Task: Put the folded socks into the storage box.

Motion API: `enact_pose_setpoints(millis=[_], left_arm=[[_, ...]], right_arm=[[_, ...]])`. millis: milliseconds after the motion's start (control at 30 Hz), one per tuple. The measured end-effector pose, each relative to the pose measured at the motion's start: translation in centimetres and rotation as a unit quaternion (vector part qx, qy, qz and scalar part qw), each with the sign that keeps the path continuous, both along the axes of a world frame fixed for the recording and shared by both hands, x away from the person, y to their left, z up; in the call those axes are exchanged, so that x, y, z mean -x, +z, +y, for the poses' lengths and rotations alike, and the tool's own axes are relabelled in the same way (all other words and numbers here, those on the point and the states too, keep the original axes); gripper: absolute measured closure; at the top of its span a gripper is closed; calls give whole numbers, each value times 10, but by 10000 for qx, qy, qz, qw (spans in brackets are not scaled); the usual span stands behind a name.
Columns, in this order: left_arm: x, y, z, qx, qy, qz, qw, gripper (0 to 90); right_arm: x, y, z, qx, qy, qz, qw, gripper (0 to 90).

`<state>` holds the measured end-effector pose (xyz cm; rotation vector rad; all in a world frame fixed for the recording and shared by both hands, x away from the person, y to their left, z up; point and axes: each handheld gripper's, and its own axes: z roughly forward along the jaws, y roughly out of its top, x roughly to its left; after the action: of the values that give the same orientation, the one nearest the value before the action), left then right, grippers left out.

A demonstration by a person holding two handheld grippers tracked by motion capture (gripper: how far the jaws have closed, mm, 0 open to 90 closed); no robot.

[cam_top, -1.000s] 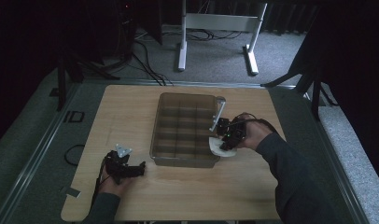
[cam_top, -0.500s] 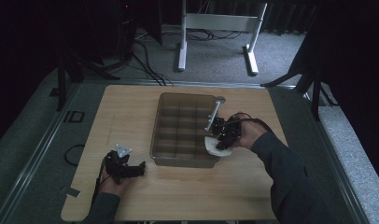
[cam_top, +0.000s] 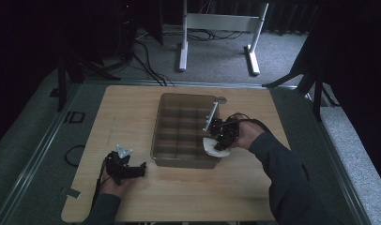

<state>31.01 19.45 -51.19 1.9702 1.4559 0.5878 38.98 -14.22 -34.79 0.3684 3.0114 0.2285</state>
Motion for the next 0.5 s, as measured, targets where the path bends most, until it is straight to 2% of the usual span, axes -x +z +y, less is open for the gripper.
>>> enact_pose_setpoints(millis=[500], left_arm=[[0,0,0,-1,0,2,10000,10]], right_arm=[[0,-4,13,-17,109,42,9999,701]])
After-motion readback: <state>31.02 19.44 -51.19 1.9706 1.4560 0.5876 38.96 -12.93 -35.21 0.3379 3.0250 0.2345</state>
